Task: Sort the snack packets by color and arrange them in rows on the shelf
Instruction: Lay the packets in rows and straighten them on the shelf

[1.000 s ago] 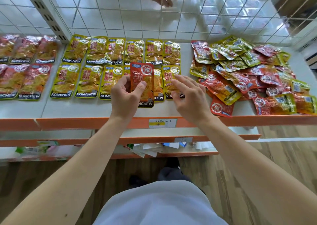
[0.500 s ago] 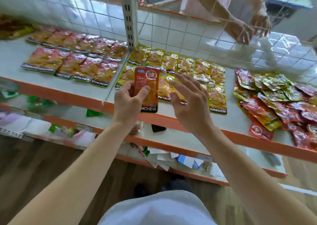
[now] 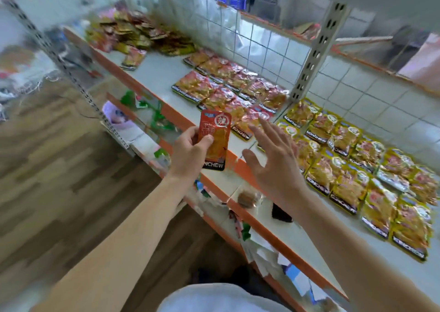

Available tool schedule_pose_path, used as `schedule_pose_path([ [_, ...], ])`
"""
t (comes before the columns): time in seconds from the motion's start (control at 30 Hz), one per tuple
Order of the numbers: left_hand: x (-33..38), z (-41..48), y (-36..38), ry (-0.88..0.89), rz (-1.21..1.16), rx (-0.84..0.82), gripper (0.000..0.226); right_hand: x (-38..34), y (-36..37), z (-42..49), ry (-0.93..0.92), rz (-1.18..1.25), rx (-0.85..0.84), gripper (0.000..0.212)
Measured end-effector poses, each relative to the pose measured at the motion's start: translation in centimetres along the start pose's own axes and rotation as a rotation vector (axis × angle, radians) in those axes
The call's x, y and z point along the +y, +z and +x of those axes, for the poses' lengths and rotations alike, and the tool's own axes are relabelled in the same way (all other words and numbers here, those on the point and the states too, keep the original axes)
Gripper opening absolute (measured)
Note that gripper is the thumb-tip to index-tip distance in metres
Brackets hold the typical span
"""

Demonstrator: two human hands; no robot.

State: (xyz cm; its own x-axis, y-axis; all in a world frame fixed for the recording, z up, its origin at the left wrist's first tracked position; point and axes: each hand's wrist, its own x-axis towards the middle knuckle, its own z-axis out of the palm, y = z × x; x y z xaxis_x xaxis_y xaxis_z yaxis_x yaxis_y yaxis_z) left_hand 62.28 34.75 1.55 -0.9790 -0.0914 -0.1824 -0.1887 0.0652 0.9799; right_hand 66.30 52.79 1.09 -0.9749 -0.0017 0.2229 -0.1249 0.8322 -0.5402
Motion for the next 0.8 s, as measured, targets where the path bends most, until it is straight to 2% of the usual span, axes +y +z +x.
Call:
schedule_pose_path([
  [0.17,1.2,2.4,-1.8,-0.006,-0.008,0.102,0.009,-1.9,1.0,3.7,-0.061,0.008,-0.011,0.059],
  [0.4,1.8,9.4,-4.6,0.052,0.040,0.070,0.012,-3.5,4.8,9.9,-0.092,-0.039,-0.004,0.061],
  [0.6,1.4,20.9,-9.5,0.093,0.151,-0.040,0.008,-6.1,11.3,17.3,0.033,-0.087,0.044,0.064],
  [0.67,1.1,25.2,-11.5,0.125,0.239,-0.084,0.014,-7.3,14.3,19.8,0.107,-0.089,0.071,0.061],
  [0.8,1.2,31.8,-14.8,0.133,0.384,-0.257,0.014,-10.1,18.9,22.5,0.232,-0.126,0.045,0.059],
])
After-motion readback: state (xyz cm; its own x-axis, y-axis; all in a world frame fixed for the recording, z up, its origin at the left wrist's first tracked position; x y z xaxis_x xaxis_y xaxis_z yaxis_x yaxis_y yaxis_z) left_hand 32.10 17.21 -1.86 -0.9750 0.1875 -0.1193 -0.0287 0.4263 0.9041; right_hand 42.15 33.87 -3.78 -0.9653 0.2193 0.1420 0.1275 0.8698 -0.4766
